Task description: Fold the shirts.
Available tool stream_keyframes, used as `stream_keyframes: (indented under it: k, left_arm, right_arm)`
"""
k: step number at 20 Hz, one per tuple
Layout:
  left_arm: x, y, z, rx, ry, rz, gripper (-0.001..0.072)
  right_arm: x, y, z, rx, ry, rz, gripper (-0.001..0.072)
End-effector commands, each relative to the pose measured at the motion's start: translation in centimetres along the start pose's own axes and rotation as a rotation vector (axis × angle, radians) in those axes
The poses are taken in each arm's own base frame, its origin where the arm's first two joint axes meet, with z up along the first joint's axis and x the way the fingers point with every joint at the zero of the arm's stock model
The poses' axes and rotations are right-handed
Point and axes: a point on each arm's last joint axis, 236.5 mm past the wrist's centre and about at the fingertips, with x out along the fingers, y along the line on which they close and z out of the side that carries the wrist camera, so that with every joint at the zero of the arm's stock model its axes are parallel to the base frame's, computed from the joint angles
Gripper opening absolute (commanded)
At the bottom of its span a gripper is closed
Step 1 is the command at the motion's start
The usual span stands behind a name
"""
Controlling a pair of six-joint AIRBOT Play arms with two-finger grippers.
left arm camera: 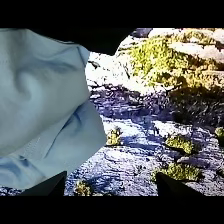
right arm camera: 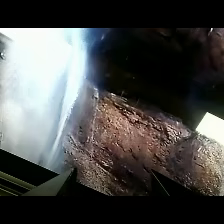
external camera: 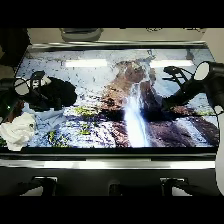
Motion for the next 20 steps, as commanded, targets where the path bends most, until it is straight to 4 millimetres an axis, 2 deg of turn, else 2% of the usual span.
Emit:
stream_keyframes:
  k: [1, 15, 16, 20]
  left_arm:
    - [0.0, 0.0, 0.0, 0.000, 0.000, 0.000, 0.0637]
    - [0.0, 0.0, 0.0, 0.000, 0.000, 0.000, 0.0637]
    - [0.0, 0.0, 0.0, 0.000, 0.000, 0.000, 0.0637]
    - [-0.1, -0.7, 3.0, -0.049, -0.127, -0.031, 0.0637]
  right_arm:
    - [0.0, 0.0, 0.0, 0.000, 0.001, 0.001, 0.0540]
    - [0.0, 0.0, 0.1, 0.000, -0.003, -0.001, 0.0537]
    - [0.0, -0.3, 0.7, 0.000, -0.027, -0.011, 0.0534]
    - [-0.3, -1.7, 3.7, 0.000, -0.158, -0.071, 0.0535]
